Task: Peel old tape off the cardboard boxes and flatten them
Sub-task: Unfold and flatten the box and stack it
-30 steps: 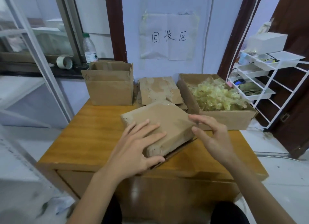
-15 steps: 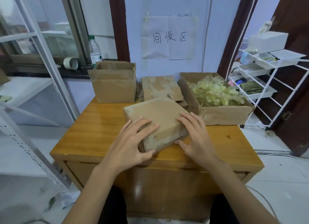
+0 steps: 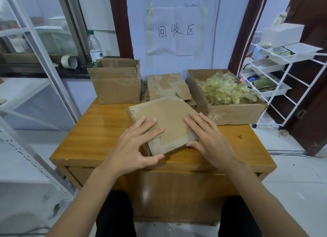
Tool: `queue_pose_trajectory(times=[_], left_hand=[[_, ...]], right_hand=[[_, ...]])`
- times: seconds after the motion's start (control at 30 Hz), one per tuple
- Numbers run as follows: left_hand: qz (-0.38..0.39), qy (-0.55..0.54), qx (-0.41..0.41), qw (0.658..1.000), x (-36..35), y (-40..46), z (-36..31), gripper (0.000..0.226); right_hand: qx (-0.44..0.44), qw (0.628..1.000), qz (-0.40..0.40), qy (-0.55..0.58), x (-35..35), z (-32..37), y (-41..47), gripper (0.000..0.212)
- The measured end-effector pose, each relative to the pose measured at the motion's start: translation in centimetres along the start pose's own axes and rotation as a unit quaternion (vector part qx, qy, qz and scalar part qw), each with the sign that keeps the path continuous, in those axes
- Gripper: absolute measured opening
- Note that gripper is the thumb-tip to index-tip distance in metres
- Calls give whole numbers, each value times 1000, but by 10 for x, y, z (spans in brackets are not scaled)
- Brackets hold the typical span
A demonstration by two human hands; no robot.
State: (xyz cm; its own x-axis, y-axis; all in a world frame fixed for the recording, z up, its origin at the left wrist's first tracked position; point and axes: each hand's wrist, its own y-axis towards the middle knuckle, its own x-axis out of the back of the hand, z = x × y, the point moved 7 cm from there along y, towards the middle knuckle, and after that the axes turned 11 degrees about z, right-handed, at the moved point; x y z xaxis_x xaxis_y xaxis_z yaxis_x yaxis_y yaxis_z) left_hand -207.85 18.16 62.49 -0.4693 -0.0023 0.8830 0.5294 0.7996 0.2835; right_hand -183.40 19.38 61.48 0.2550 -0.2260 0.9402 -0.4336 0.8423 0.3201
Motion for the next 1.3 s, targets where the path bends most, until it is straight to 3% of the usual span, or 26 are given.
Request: queue_pose_trajectory(times=[0.13,0.23,0.3,0.4,0.47,0.57,0.67,0.77,1.03,1.2,1.3], left_hand=[[34,-22,25,999,0,1,-2,89],[-17,-50,48,997,5,4,0,73],[-39,-72,63,995,5,5,1,64],[-51,-113,82,989,5,7,0,47],[-58,-127,93,986,5,8,1,40],[-64,-124,109,984,6,10,-2,37],[-88,-156,135,975,10,11,-3,28],[-103,-202,163,960,14,11,1,20],[-137,-251,210,935,11,5,9,60],[-161,-263,206,929,4,6,10,57],[-154,-289,204,923,-3,6,17,55]], right_hand=[[10,999,29,24,7,-2,0,69],[5,995,28,92,12,-4,5,68],[-12,985,-18,171,21,-6,6,66],[-70,946,-93,303,30,-12,3,70],[-103,924,-110,352,24,-12,0,88],[-166,885,-88,426,-9,-17,-8,108],[-215,822,-62,524,-41,-14,-14,100],[-225,835,-48,500,-51,-17,-16,76],[-218,875,19,432,-52,-16,-21,106],[-221,911,16,347,-54,-11,-17,117],[-229,906,3,355,-54,-12,-20,113]])
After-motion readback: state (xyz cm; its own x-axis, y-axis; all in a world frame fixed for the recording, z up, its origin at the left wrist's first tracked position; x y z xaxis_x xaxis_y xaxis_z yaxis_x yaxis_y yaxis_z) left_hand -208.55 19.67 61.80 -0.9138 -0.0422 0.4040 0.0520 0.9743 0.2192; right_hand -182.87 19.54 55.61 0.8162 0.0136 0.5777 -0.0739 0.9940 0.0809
